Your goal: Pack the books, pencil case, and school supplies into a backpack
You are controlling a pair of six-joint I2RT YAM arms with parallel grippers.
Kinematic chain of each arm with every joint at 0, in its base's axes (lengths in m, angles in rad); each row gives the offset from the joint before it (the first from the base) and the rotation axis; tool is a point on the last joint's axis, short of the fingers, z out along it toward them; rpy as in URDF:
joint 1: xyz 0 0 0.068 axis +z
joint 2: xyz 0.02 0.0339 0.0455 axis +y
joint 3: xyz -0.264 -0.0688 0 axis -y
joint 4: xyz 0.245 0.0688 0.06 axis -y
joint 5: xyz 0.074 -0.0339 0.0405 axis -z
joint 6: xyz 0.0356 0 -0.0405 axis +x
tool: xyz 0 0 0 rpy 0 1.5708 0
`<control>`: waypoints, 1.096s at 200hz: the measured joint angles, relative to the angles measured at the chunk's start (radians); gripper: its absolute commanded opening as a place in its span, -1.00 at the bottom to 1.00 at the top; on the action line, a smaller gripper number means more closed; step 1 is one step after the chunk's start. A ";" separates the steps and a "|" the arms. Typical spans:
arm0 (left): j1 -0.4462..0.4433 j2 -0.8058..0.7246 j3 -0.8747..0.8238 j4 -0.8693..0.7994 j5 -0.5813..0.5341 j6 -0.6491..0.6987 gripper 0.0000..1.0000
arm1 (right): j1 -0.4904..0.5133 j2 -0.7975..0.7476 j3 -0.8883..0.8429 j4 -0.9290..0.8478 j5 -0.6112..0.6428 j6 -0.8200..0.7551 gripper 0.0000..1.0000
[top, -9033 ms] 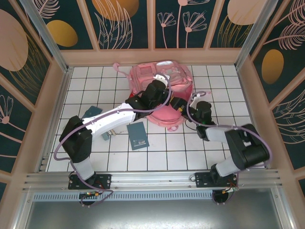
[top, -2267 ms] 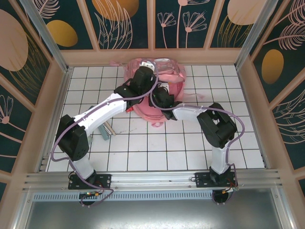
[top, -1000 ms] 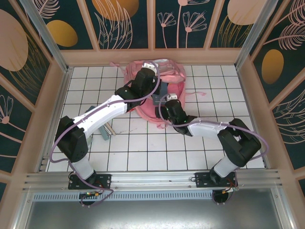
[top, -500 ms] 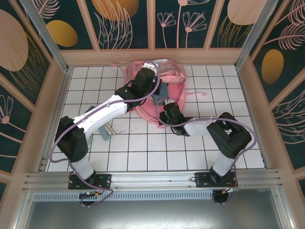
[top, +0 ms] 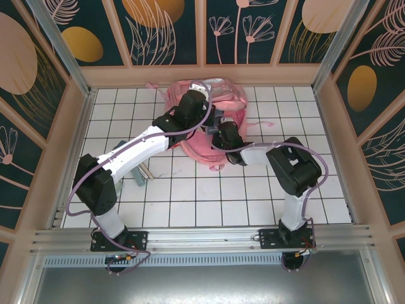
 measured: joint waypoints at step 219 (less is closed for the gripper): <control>0.002 0.051 0.016 -0.002 0.020 -0.007 -1.00 | 0.018 -0.702 -0.553 0.140 -0.118 0.100 0.41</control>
